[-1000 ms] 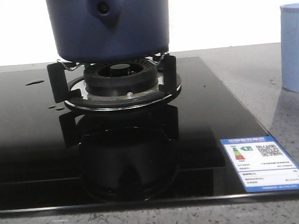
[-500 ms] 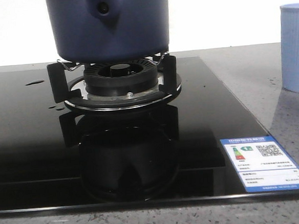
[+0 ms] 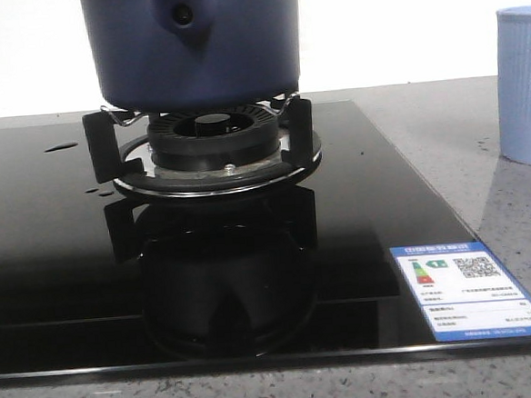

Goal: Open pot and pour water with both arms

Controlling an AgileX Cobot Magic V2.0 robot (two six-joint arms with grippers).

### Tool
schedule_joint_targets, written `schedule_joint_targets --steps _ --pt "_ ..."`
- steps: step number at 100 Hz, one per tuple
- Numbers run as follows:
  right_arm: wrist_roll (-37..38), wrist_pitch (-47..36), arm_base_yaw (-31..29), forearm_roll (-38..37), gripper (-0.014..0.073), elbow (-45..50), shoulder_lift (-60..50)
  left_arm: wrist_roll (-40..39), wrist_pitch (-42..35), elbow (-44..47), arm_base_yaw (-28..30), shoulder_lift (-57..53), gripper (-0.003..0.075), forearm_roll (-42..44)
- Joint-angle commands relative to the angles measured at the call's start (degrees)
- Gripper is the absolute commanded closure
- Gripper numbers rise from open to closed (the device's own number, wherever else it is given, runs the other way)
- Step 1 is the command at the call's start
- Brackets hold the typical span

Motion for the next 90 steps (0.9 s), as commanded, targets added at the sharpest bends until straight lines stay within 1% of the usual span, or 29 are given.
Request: schedule_joint_targets --steps 1,15,21,29,40,45,90 --pt "-5.1 -7.6 -3.7 2.9 0.0668 1.7 -2.1 -0.6 -2.4 2.0 0.1 -1.5 0.0739 0.0" --pt "-5.5 -8.1 -8.1 7.2 0.0668 7.1 -9.3 -0.6 -2.4 2.0 0.1 -1.5 0.0739 0.0" --pt "-6.8 -2.4 -9.3 8.1 0.0668 6.9 -11.7 -0.6 -2.4 2.0 0.1 -1.5 0.0739 0.0" --pt "-9.1 -0.4 -10.7 9.6 0.0668 6.9 -10.9 -0.6 -2.6 2.0 0.1 -1.4 0.0739 0.0" --pt "-14.3 3.4 -12.3 14.4 0.0668 6.9 -11.0 -0.6 -2.6 2.0 0.1 -1.4 0.0739 0.0" --pt "-14.9 4.9 -12.6 14.5 0.0668 6.9 -11.0 -0.6 -2.6 2.0 0.1 -1.4 0.0739 0.0" --pt "-15.1 4.9 -12.6 14.5 0.0668 6.9 -11.3 -0.6 -2.6 2.0 0.1 -1.4 0.0739 0.0"
